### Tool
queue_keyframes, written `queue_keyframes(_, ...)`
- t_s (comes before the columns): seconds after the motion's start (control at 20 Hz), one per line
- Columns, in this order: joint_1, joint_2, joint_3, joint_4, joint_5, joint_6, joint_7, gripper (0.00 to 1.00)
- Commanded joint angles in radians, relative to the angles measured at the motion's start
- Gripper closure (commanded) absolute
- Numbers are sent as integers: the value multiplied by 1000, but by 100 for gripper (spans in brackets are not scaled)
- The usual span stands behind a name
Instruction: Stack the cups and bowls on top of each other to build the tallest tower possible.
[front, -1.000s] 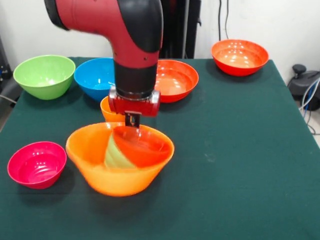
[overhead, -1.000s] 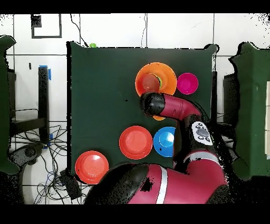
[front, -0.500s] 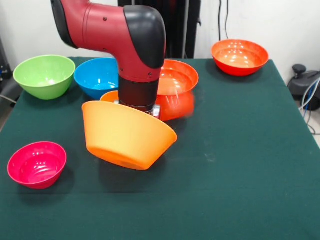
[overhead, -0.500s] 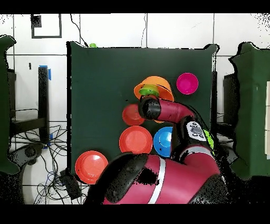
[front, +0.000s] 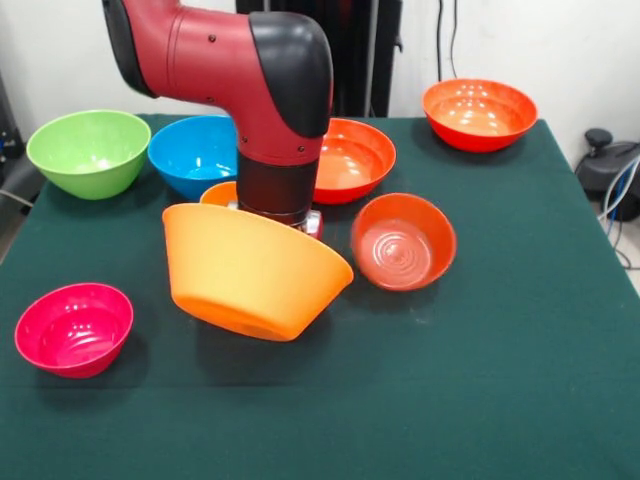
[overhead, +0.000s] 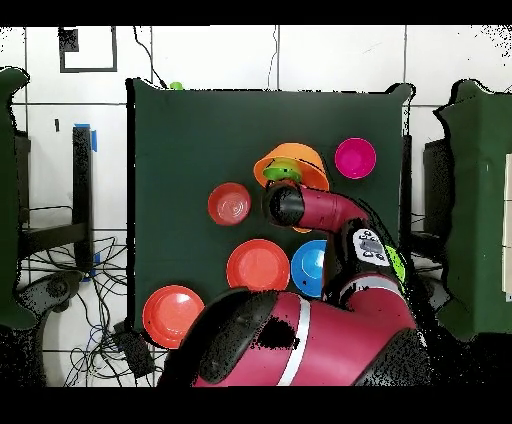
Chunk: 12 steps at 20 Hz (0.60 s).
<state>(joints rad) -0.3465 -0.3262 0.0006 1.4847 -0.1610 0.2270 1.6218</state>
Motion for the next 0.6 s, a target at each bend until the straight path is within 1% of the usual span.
queue_keyframes(0.05, 25, 281, 36, -185, -47, -96, 71, 100)
queue_keyframes(0.1, 3, 346, 63, -230, -31, -141, 81, 100)
queue_keyframes(0.15, -19, 376, 93, -254, -39, -148, 61, 100)
queue_keyframes(0.2, -27, 400, 110, -285, -74, -182, 31, 100)
queue_keyframes(0.25, -24, 408, 109, -300, -77, -179, 27, 100)
queue_keyframes(0.4, 19, 383, 51, -296, -46, -115, 66, 100)
queue_keyframes(0.6, 25, 389, 48, -318, -45, -83, 66, 100)
